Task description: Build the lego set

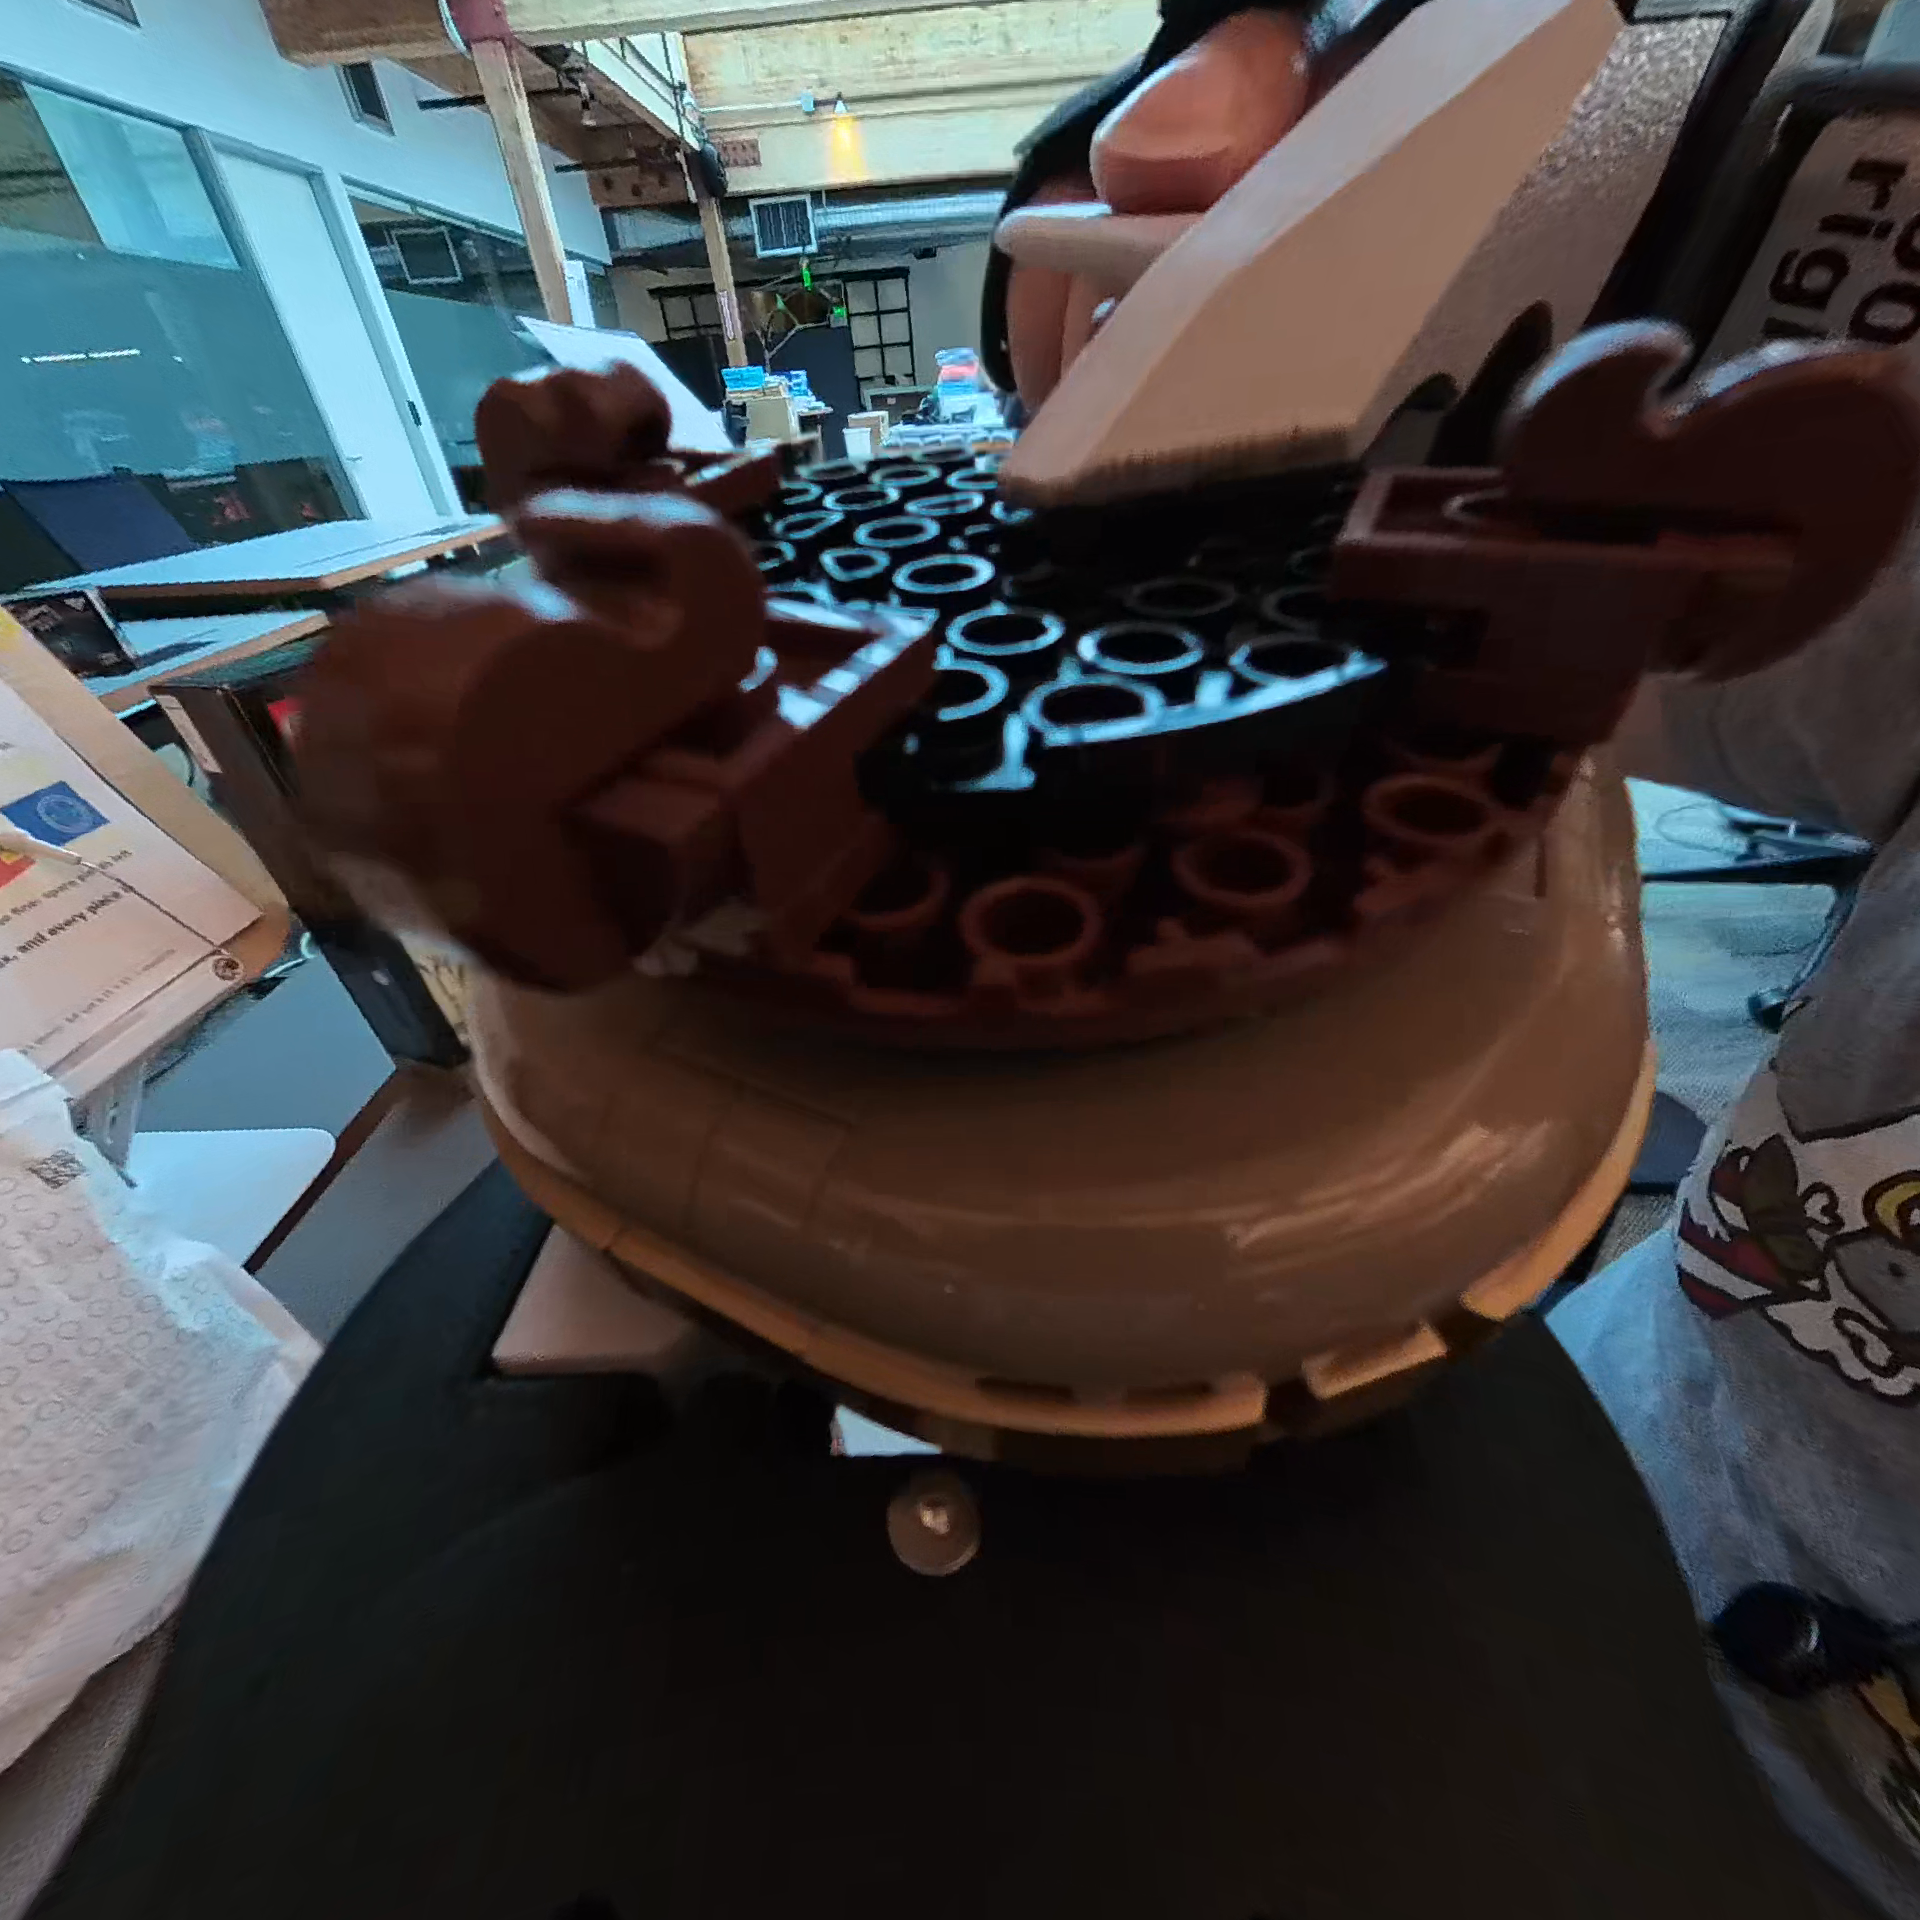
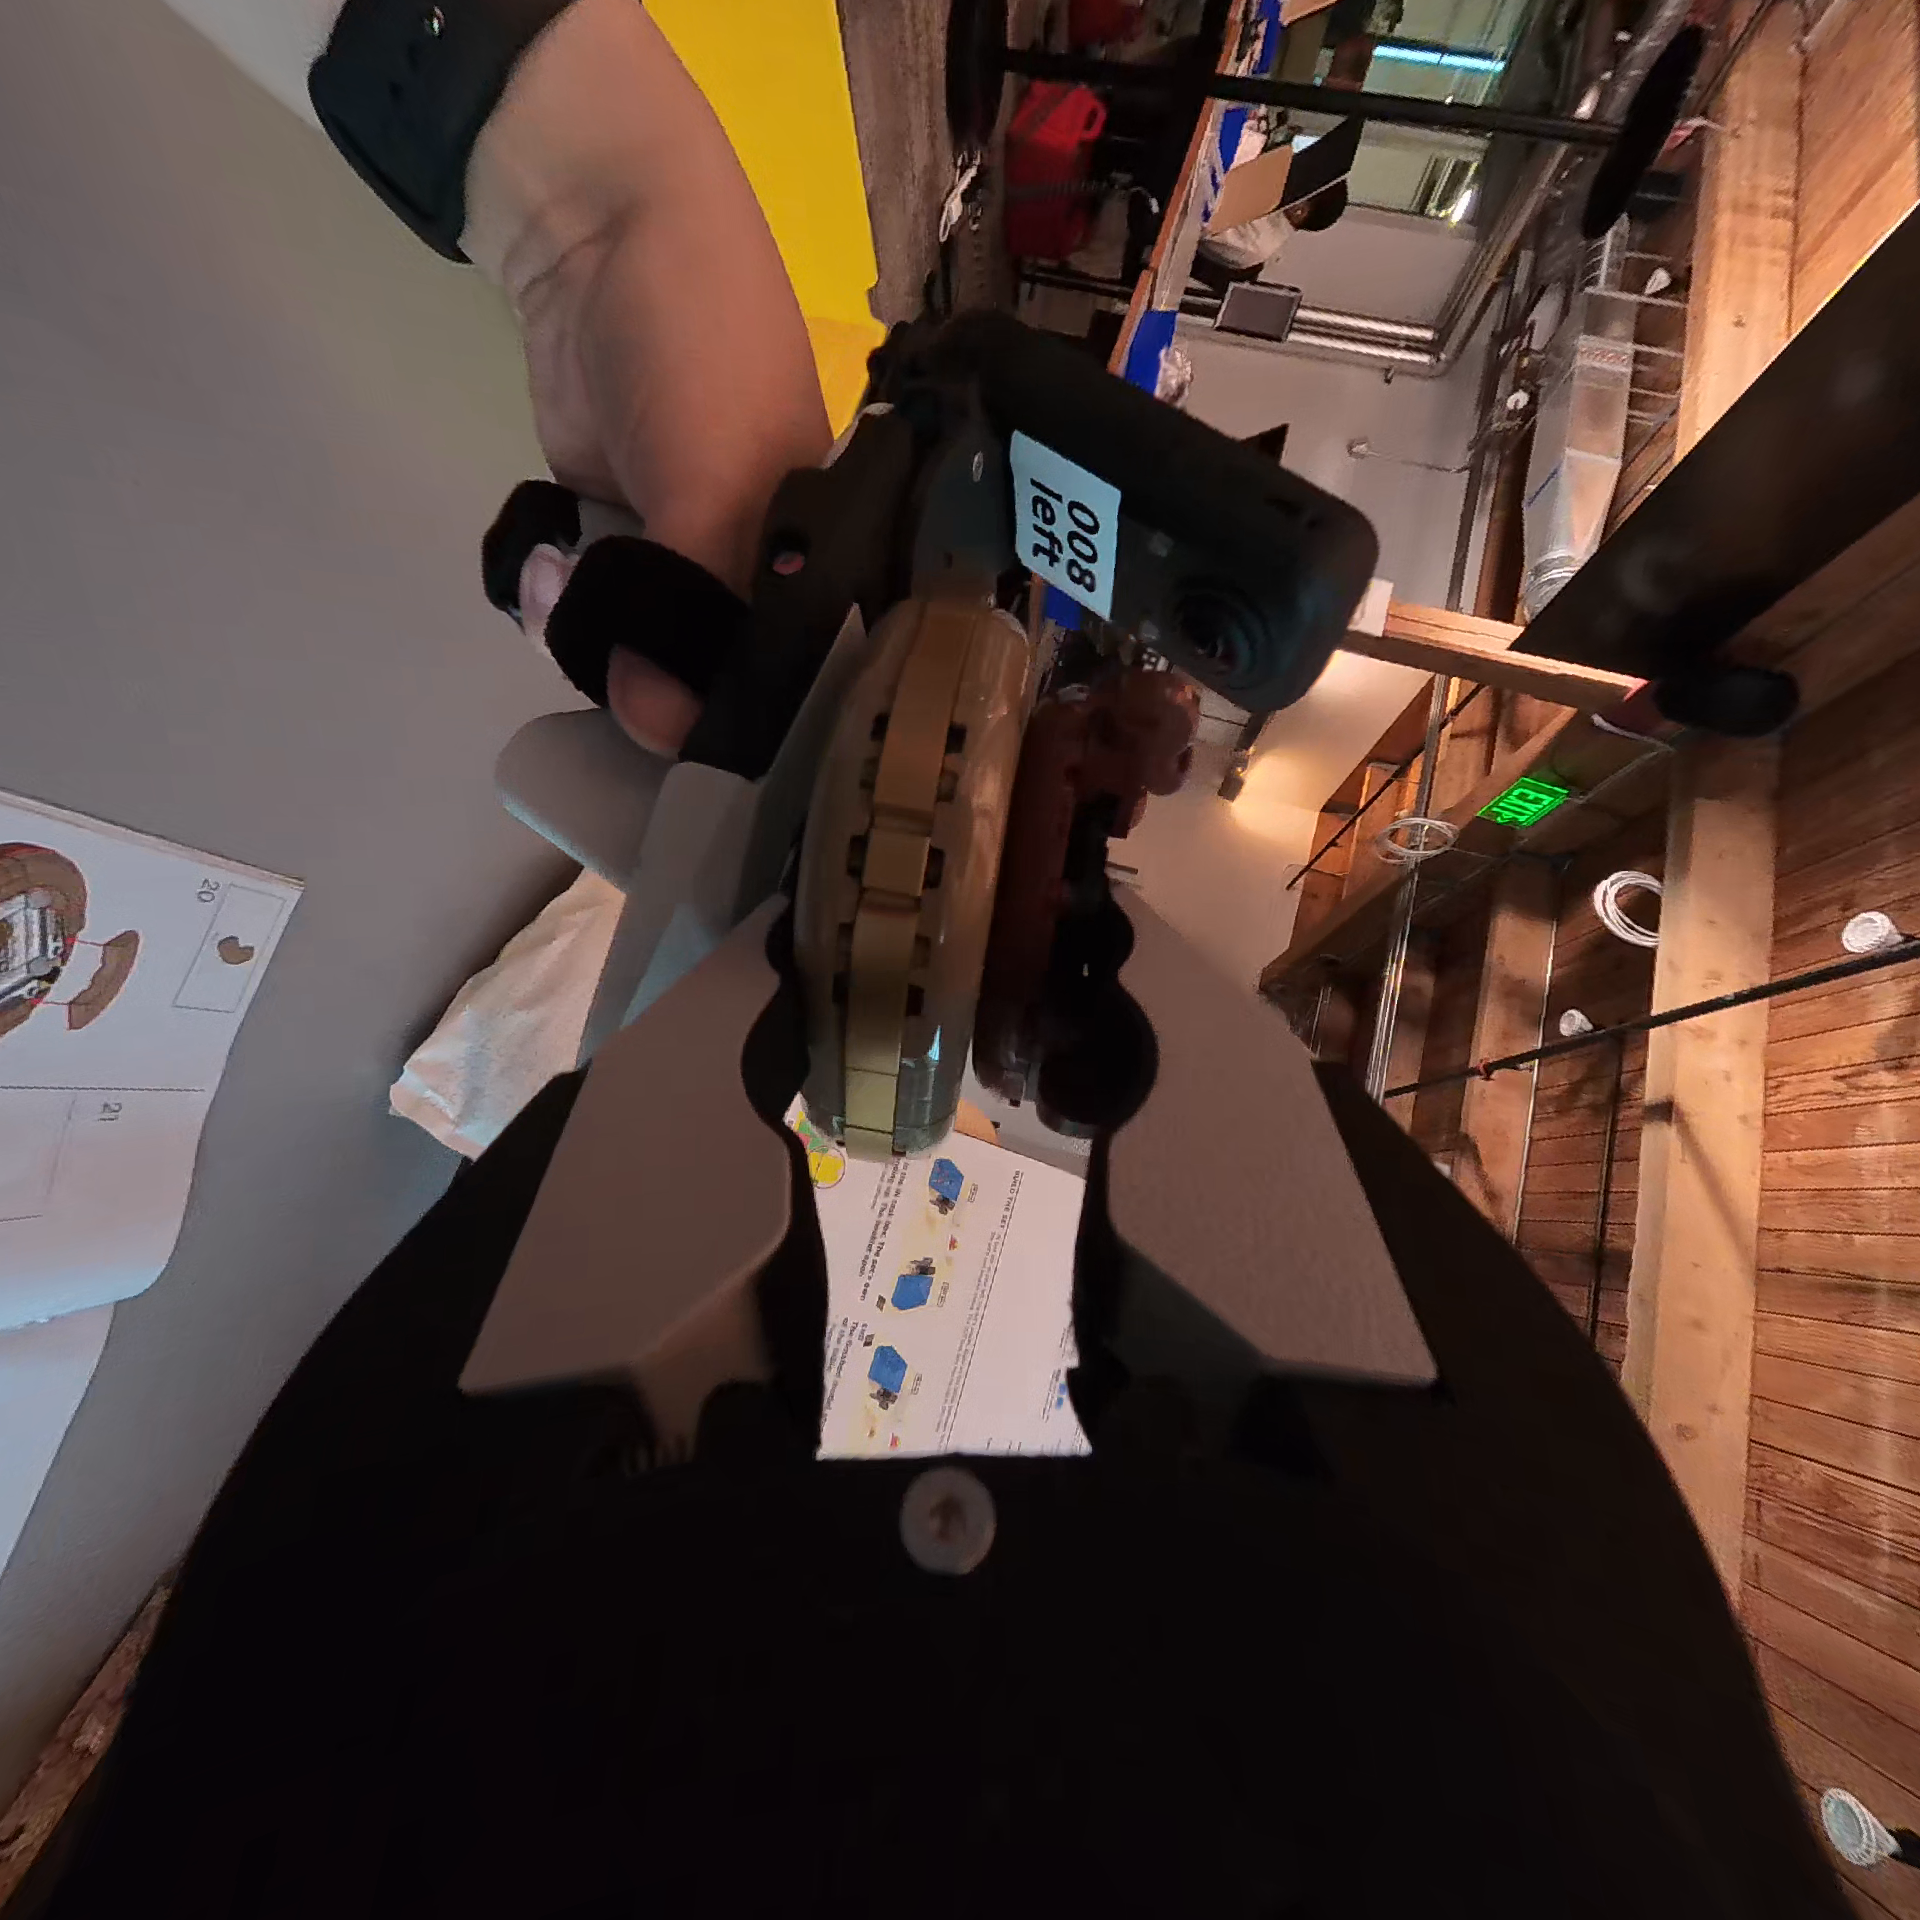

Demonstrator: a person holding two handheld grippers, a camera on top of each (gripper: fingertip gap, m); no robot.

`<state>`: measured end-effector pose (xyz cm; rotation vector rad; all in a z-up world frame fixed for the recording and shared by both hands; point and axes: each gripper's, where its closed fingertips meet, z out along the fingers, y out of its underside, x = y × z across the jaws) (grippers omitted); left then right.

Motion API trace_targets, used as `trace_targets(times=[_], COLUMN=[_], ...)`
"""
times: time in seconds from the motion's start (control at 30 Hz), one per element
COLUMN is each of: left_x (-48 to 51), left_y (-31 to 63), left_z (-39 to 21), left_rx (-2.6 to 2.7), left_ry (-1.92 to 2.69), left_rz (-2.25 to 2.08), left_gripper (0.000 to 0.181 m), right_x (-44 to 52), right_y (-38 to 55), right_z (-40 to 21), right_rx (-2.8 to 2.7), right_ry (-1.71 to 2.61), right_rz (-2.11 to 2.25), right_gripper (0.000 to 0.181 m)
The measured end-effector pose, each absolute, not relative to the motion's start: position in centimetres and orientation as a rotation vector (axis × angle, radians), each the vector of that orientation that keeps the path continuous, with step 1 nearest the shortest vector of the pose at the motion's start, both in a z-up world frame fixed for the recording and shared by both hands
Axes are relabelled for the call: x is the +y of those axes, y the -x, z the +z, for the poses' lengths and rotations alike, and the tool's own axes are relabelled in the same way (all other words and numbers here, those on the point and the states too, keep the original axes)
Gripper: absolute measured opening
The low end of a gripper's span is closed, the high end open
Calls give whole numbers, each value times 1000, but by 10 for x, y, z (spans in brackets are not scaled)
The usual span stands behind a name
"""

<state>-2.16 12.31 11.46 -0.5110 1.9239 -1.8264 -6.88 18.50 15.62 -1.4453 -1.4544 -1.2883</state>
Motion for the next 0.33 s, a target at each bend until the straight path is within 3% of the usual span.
trace_targets(times=[0.03,0.33], left_x=[124,128], left_y=[20,10], left_z=[115,114], left_rx=[1919,1925], left_ry=[520,577], left_rz=[-1841,-1847], left_gripper=[173,165], right_x=[186,188], right_y=[67,52], right_z=[156,156], right_rx=[-1457,-1511], right_ry=[1450,1490], right_rz=[-1292,-1315], right_gripper=[52,56])
